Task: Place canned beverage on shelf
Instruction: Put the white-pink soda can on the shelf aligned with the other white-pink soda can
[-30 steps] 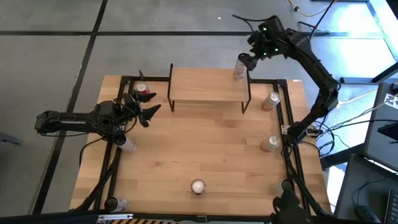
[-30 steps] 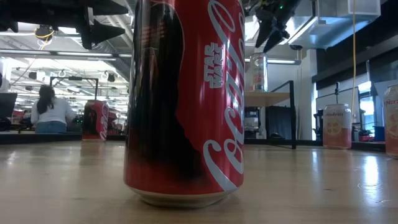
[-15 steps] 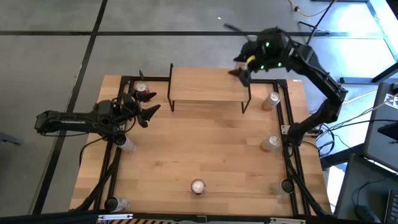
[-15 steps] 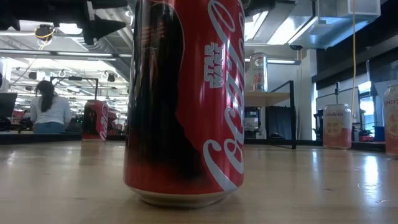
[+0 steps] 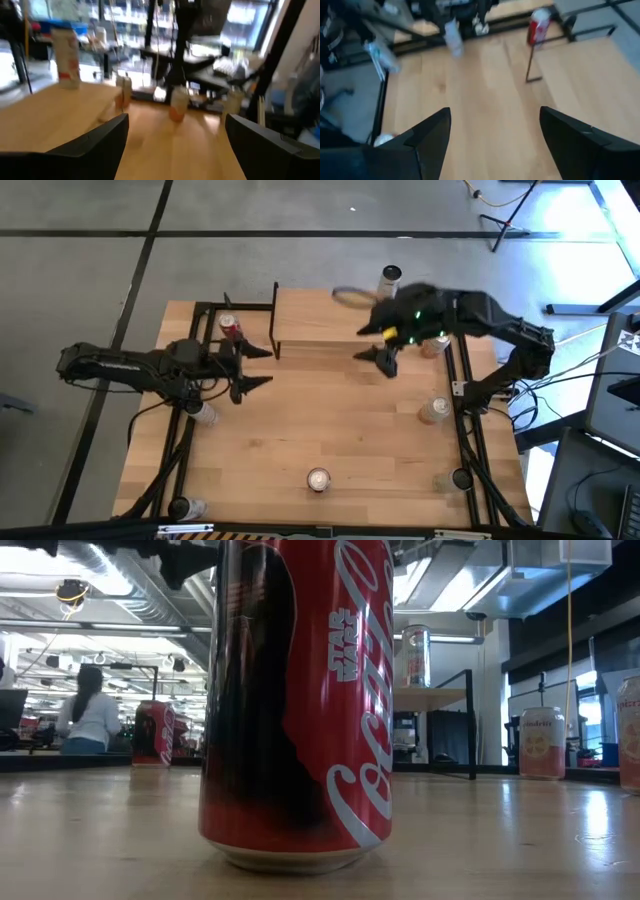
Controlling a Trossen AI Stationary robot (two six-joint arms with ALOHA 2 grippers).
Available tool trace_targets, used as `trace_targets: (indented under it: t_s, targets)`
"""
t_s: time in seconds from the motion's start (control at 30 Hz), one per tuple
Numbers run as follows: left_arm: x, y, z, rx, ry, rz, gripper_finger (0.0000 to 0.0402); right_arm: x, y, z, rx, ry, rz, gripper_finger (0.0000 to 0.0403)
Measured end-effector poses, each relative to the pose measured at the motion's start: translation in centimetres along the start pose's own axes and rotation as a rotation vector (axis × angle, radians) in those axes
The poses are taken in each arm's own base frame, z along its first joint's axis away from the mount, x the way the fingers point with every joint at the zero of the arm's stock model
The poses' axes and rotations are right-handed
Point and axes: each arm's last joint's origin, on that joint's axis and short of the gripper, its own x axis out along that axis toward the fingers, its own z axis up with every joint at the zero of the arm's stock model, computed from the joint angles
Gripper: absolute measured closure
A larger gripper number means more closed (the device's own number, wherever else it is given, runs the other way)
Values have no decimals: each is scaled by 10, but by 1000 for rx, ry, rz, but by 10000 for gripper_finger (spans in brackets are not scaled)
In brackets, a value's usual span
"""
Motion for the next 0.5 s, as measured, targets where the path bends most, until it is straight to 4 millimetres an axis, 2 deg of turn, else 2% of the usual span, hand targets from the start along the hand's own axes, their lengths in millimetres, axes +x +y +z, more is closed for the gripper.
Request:
trace_targets:
  t_s: [0.1,0.27,0.37,0.5]
  targets:
    - [10,-13,6,26,113,-7,76,10,16,-11,-18,62,27,126]
    - [21,-41,36,45,200,15,76,29,39,-33,-32,166,49,134]
    - [28,-60,46,27,252,37,76,36,51,-43,-67,203,77,134]
    - [36,-83,60,-41,218,-19,76,37,68,-52,-113,227,117,134]
